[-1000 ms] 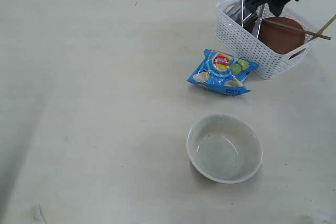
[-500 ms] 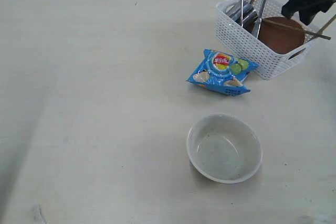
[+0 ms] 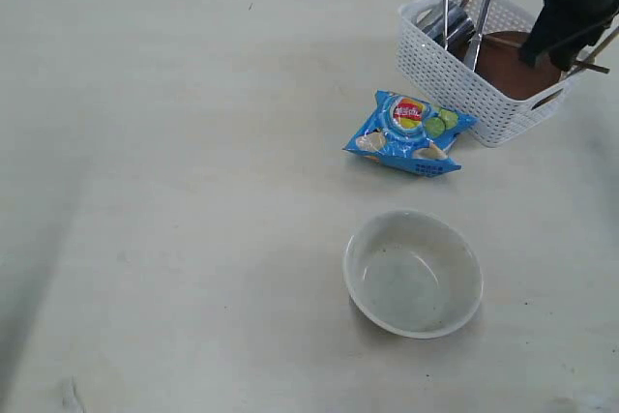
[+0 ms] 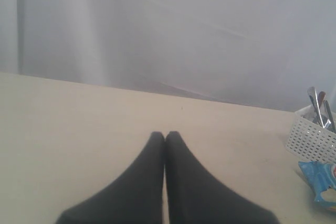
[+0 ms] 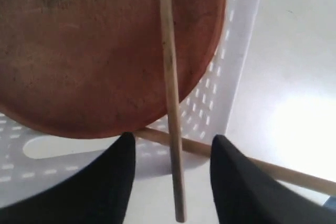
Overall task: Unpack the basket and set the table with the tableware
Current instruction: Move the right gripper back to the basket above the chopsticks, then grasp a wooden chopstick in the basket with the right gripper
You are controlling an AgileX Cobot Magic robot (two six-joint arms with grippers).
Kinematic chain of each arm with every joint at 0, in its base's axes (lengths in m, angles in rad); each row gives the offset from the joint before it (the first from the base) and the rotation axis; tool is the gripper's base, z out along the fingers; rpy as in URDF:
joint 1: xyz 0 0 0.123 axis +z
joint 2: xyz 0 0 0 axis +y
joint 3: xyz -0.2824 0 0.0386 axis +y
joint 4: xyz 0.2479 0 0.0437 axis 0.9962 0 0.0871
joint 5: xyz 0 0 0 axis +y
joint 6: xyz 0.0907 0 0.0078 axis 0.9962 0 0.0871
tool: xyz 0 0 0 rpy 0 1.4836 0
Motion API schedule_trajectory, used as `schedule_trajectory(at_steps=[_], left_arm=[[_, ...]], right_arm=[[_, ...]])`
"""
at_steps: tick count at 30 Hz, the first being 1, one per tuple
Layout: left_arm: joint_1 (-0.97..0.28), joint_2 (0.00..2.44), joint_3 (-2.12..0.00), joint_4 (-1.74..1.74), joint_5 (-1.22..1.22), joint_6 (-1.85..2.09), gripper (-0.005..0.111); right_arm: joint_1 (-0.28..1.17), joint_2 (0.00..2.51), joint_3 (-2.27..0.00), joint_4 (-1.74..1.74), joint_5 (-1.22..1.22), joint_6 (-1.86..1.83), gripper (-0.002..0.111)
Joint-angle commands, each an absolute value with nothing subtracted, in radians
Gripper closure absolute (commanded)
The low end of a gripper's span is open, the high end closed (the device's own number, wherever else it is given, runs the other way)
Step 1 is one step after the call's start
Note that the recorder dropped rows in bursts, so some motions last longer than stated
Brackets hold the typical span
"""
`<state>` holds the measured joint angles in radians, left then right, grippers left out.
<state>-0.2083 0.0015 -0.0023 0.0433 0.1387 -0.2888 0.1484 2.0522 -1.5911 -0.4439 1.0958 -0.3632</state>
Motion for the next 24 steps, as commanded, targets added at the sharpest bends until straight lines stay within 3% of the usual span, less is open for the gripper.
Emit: schedule_trajectory(at_steps=[1,7,24], left_arm=[[-0.211,0.0,0.0,0.053,0.14,-0.283,0.107],[-0.211,0.0,0.0,0.053,0.14,-0.283,0.107],[-0.211,0.0,0.0,0.053,0.14,-0.283,0.107]], right_arm=[[0.142,2.074,-1.597,-0.458,1.086,-0.36,0.069],[0.142,2.075,-1.597,-0.469,1.077,-0.352,0.075],[0.142,2.077,-1.597,-0.474,1.029,-0.345,0.075]])
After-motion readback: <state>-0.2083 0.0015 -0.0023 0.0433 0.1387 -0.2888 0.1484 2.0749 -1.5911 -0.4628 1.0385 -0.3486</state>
